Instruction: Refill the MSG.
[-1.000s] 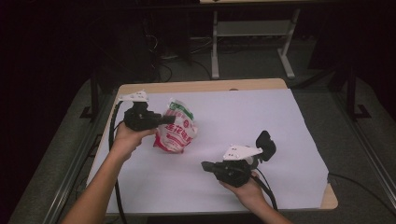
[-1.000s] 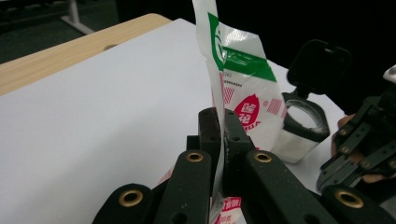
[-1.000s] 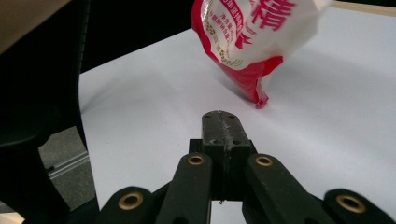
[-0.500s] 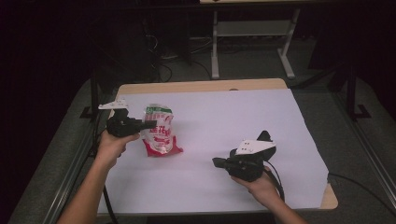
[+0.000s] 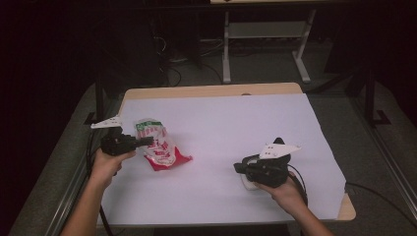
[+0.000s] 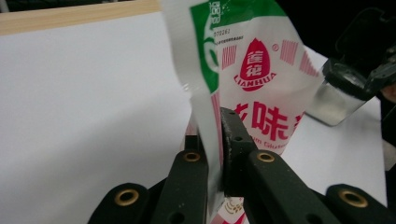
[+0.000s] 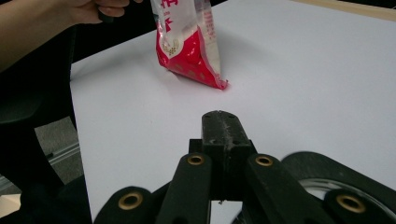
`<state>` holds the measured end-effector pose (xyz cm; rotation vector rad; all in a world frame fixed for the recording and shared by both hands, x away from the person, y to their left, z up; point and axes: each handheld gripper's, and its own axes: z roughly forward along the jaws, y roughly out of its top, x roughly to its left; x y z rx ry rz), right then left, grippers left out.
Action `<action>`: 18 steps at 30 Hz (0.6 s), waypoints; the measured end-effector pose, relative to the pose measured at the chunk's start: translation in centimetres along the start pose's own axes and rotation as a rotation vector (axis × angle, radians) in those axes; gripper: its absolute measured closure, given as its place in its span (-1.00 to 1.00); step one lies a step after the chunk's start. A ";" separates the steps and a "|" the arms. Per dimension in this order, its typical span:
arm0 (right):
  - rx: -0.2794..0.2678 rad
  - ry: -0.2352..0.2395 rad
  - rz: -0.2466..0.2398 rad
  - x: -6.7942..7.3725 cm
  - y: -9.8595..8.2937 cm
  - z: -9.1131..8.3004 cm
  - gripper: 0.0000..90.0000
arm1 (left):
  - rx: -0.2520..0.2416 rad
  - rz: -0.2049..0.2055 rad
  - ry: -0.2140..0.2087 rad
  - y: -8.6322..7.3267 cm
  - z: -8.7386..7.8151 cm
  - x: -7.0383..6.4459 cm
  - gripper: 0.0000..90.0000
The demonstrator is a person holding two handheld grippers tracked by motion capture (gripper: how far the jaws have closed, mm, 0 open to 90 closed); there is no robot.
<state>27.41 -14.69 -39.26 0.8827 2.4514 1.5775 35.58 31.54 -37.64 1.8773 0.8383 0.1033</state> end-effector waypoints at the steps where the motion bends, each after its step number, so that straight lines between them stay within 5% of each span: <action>1: 0.002 -0.002 0.002 -0.1 -0.1 -0.1 1.00 | -0.005 0.000 -0.002 -0.1 0.0 0.0 0.95; 9: 0.004 -0.007 -0.003 -0.5 -0.5 -0.9 1.00 | 0.017 0.012 -0.002 -0.9 -0.1 0.1 0.81; 18: 0.003 -0.002 -0.010 -0.4 -0.3 -0.9 1.00 | 0.093 0.044 0.028 -1.6 -0.3 0.0 0.31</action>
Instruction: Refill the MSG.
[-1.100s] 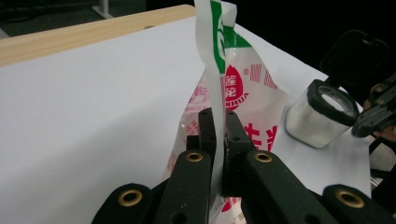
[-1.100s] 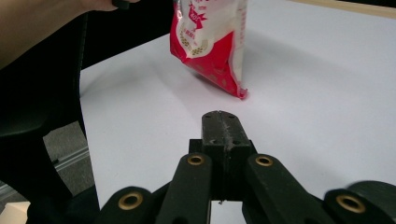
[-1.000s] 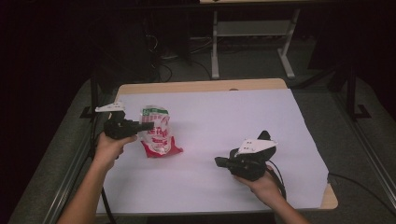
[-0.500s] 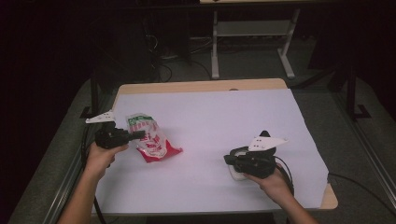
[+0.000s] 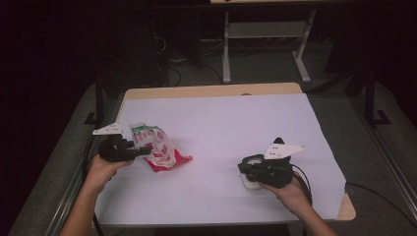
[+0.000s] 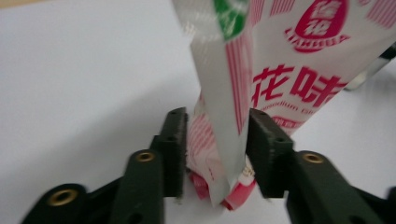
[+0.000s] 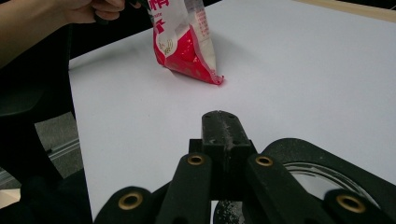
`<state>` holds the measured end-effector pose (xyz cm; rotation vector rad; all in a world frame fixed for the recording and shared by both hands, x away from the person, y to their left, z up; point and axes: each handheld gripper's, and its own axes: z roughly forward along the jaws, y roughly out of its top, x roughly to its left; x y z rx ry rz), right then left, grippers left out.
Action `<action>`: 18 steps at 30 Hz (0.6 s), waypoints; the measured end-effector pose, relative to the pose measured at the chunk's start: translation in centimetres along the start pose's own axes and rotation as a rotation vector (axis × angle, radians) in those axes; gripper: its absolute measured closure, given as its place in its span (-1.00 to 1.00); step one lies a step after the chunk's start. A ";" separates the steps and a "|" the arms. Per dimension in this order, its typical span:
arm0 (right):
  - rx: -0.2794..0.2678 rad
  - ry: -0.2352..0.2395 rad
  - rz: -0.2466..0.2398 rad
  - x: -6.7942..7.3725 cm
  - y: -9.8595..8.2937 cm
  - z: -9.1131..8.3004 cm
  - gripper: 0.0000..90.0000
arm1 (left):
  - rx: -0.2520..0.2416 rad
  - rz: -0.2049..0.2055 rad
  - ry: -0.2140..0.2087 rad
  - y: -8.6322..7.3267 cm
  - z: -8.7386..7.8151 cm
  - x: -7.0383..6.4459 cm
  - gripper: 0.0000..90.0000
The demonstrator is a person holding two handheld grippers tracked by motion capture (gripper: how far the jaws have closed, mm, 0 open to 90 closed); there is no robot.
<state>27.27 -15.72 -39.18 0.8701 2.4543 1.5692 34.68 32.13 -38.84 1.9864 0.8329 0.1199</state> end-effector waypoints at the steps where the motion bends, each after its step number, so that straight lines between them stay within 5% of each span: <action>1: 0.000 0.000 0.001 0.0 0.0 0.0 1.00 | 0.002 0.004 -0.004 -0.1 -0.1 0.0 0.25; 9: 0.009 -0.008 -0.002 -0.3 -0.1 -0.3 1.00 | 0.063 0.044 -0.014 -0.8 -0.5 -0.3 -0.09; 18: 0.019 -0.004 0.001 -0.2 -0.4 -0.6 1.00 | 0.131 0.086 0.039 -2.2 -0.5 -0.8 -0.39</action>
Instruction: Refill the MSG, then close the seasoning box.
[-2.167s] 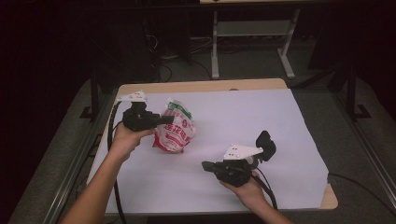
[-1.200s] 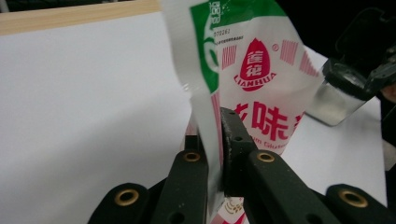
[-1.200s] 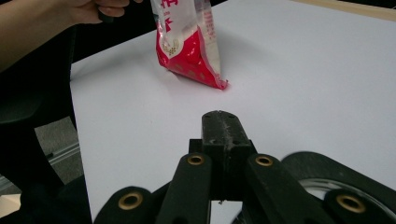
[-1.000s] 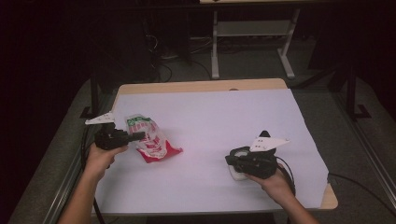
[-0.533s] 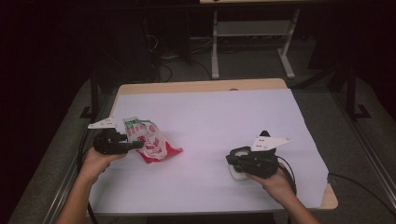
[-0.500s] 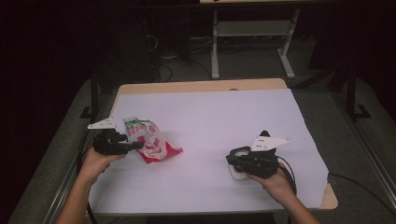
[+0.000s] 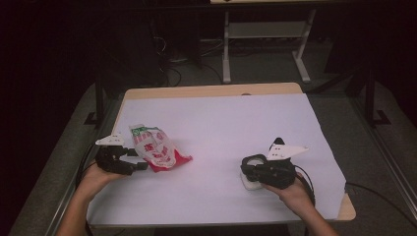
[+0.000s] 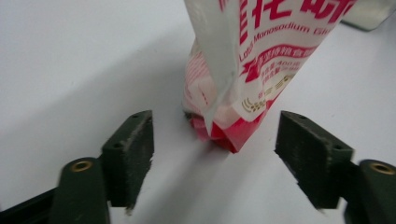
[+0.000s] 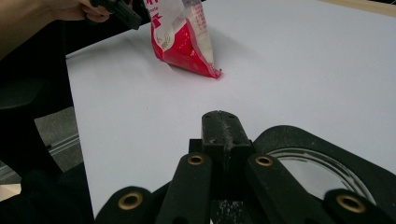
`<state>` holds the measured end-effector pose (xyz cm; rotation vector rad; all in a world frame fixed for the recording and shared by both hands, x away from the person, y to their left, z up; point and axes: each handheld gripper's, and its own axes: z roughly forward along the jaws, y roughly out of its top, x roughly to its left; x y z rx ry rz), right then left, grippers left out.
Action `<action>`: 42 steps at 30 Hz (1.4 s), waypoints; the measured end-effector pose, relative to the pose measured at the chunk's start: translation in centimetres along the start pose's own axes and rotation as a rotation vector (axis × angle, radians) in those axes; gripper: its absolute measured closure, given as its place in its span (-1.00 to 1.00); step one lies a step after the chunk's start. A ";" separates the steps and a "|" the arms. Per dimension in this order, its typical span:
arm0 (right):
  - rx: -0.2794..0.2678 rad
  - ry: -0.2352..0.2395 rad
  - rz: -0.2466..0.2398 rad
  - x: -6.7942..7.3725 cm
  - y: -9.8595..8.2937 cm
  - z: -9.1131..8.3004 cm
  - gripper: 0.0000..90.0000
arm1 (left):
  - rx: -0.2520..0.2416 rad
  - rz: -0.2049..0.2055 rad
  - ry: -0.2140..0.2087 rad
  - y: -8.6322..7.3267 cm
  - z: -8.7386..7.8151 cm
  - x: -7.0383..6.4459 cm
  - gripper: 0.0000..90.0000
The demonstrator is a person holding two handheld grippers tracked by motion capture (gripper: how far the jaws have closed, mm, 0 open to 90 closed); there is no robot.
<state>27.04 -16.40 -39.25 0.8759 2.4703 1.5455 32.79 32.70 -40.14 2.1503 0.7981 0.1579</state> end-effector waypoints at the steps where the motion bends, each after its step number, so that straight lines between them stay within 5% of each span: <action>1: -0.001 0.000 0.000 0.0 -0.1 -0.1 1.00 | -0.012 -0.008 -0.001 -0.2 0.0 -0.2 -0.40; 14: -0.012 0.003 -0.010 -0.1 -1.4 -2.4 1.00 | 0.024 -0.001 0.085 -2.1 0.6 -2.0 -0.58; 22: -0.027 0.009 -0.009 -0.2 -3.0 -4.6 1.00 | 0.023 0.000 0.089 -2.7 0.8 -2.4 -0.58; 33: -0.050 -0.040 0.013 -0.7 -5.1 -7.5 1.00 | 0.066 0.017 0.092 -3.1 1.5 -2.5 -0.58; 42: -0.063 -0.107 0.048 -2.6 -5.6 -8.8 1.00 | 0.063 0.009 0.098 -3.4 1.6 -2.6 -0.59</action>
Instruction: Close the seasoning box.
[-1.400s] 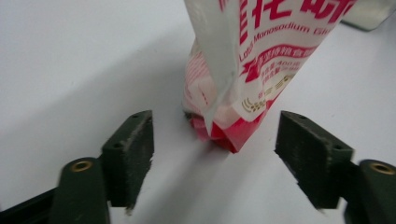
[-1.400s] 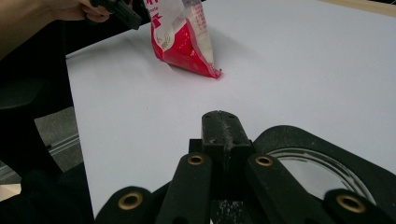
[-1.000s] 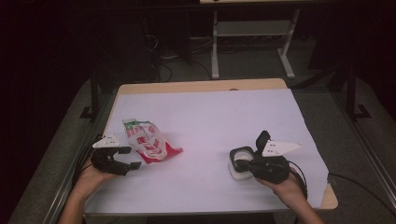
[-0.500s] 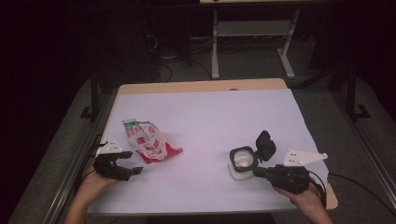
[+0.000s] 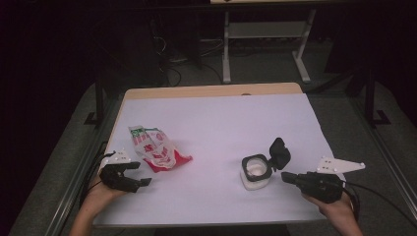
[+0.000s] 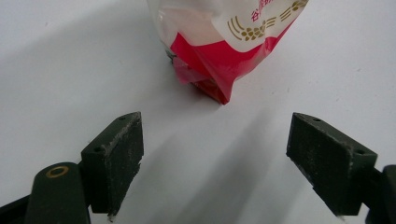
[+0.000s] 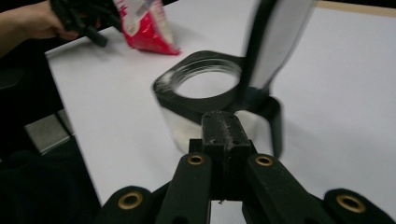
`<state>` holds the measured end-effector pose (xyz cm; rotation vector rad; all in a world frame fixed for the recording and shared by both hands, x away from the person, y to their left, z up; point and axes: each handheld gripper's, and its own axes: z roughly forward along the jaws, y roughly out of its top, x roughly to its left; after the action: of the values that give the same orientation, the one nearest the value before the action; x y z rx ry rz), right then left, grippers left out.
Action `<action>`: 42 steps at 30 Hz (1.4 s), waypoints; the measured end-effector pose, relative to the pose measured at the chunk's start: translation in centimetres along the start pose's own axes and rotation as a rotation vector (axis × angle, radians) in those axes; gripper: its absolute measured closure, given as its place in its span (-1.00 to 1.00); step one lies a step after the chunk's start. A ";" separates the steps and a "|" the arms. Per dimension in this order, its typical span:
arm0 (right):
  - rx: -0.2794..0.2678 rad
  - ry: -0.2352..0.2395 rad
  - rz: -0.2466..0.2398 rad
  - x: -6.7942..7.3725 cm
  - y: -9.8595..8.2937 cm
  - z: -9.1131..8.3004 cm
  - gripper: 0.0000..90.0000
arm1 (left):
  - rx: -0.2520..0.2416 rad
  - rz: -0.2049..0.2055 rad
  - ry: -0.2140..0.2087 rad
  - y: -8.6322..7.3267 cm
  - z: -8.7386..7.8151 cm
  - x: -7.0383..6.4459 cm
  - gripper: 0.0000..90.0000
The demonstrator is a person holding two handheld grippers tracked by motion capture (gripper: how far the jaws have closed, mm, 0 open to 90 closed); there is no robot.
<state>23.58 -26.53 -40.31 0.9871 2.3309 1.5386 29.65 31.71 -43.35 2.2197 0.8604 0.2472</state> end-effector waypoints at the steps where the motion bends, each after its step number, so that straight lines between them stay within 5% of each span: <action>1: -0.006 -0.012 0.009 -0.3 0.1 -0.1 1.00 | 0.000 0.002 0.001 0.0 0.0 0.0 -0.59; 6: -0.034 -0.082 0.040 -1.6 0.7 -0.1 1.00 | 0.008 0.009 -0.002 -0.1 0.0 0.1 -0.59; 10: -0.054 -0.091 0.051 -2.0 1.6 0.4 1.00 | 0.003 -0.004 -0.004 -0.2 0.0 0.1 -0.59; 23: -0.087 -0.066 0.017 -1.6 3.7 2.0 1.00 | 0.000 0.002 -0.013 -0.2 0.3 0.0 -0.59; 32: -0.057 -0.020 -0.001 -0.6 3.4 3.4 1.00 | 0.006 0.006 -0.020 -0.2 0.4 0.1 -0.59; 42: -0.064 -0.045 0.015 -1.5 2.9 3.2 1.00 | -0.005 -0.016 -0.018 -0.1 0.3 0.1 -0.59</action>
<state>27.53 -24.34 -39.49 1.0149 2.2344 1.5693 29.82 31.67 -43.69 2.2062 0.8669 0.2213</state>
